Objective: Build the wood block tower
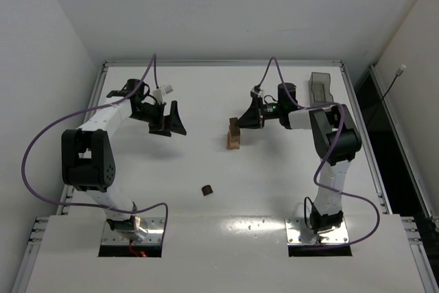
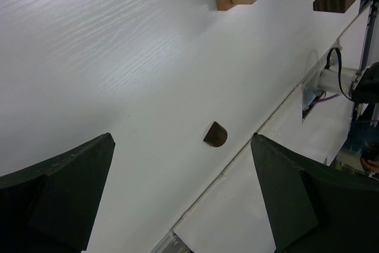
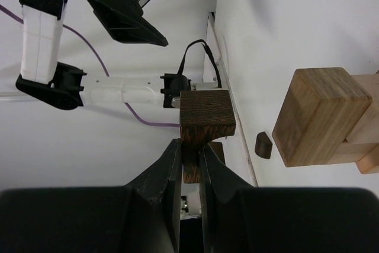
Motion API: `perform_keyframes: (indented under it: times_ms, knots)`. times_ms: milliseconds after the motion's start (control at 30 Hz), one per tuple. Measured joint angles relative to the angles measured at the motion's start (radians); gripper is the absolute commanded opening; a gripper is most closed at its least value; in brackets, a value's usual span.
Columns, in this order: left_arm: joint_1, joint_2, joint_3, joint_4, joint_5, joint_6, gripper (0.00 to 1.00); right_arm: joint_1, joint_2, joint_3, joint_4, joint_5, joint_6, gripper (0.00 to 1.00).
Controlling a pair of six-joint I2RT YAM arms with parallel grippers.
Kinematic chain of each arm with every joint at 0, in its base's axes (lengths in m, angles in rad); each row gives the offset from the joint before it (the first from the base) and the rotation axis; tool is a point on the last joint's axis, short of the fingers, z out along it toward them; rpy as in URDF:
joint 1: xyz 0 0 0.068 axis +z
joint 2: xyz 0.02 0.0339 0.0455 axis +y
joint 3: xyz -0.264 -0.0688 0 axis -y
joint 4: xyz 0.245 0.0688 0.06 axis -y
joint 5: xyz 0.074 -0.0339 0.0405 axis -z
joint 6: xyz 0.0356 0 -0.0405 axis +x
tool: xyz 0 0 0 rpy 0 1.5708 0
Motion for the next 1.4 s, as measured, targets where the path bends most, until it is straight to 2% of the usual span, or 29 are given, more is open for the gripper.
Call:
perform_keyframes:
  times_ms: [300,933,1400]
  knots:
    - [0.000,0.000,0.000,0.000,0.008,0.004,1.00,0.003,0.043,0.000,0.011,0.002,0.003,0.00]
    - [0.000,0.012,0.000,-0.002,0.022,0.019,1.00,0.003,0.114,0.013,0.147,0.005,0.107,0.01]
    - [0.000,0.021,0.000,-0.002,0.030,0.019,1.00,-0.004,0.116,0.023,0.188,0.004,0.134,0.01]
